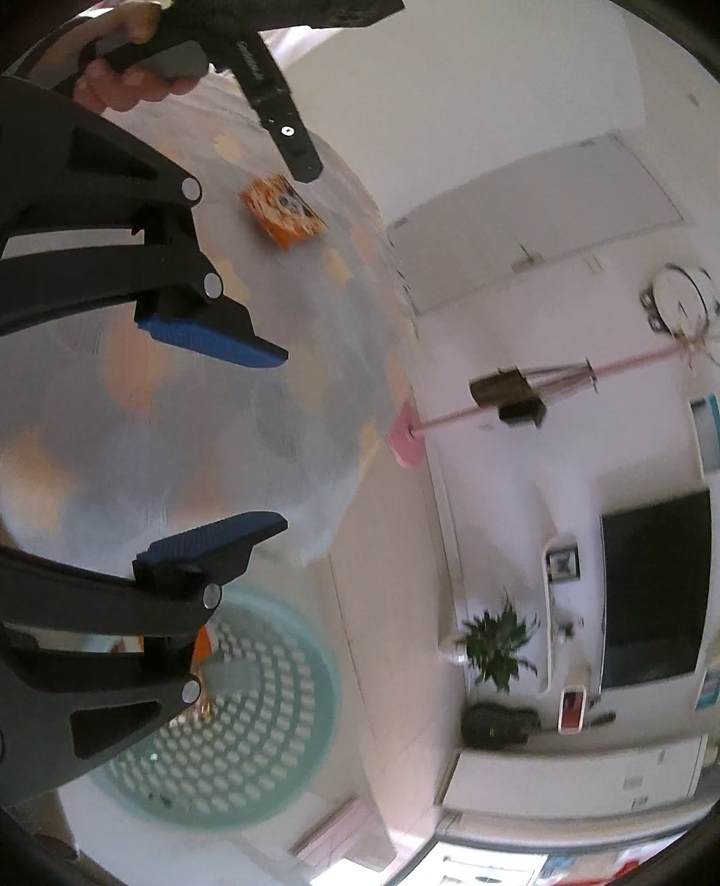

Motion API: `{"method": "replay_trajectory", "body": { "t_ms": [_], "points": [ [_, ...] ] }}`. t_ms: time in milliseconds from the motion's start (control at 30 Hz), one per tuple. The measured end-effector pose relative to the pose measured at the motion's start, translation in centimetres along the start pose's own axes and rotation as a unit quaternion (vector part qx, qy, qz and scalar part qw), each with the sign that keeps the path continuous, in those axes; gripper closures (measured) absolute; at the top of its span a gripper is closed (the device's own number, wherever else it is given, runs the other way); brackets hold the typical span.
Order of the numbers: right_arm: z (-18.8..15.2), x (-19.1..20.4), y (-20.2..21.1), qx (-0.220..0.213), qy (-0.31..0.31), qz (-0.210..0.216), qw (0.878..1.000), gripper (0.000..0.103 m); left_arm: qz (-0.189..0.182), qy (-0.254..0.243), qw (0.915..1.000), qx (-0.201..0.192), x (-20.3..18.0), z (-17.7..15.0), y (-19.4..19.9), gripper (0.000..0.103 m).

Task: Collect trash
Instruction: 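Move the left tool back over the table to the orange panda snack bag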

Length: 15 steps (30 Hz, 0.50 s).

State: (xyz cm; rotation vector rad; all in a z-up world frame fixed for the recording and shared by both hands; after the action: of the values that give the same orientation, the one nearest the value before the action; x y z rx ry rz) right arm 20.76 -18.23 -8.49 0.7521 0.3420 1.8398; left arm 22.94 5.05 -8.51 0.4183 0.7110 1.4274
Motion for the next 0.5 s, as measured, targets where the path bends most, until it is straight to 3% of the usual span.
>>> {"method": "replay_trajectory", "body": {
  "t_ms": [267,333,367,433,500],
  "points": [
    [-2.1,3.8,-4.7,0.042,0.012,0.025,0.999,0.052,0.014,0.008,0.999,0.041,1.8,-1.7,-3.4,0.031],
    [-2.8,4.2,-5.6,0.055,0.013,0.024,0.998,0.052,0.033,0.0,0.9987,0.04,1.8,-1.5,-4.1,0.026],
    [-3.0,4.3,-5.9,0.059,0.012,0.026,0.998,0.052,0.051,-0.007,0.9979,0.039,1.9,-1.2,-4.4,0.018],
    [-3.2,4.2,-6.0,0.063,0.012,0.026,0.998,0.052,0.09,-0.029,0.9948,0.039,2.2,-1.1,-5.1,0.016],
    [-3.4,4.1,-6.4,0.07,0.011,0.023,0.997,0.052,0.105,-0.046,0.9917,0.057,2.2,-1.3,-6.1,0.016]
  ]
}}
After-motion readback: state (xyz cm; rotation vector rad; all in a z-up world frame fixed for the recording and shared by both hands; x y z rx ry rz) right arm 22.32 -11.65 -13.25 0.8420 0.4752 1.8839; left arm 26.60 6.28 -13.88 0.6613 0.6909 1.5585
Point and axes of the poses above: each gripper's, at about its wrist camera, not at the fingertips, and y roughly against the way its jaws point, x to its left, z to its top, the point moved 7 cm from there along -y, roughly the way its jaws point, and after that the axes turned 7 degrees about z, right-handed, at the moved point
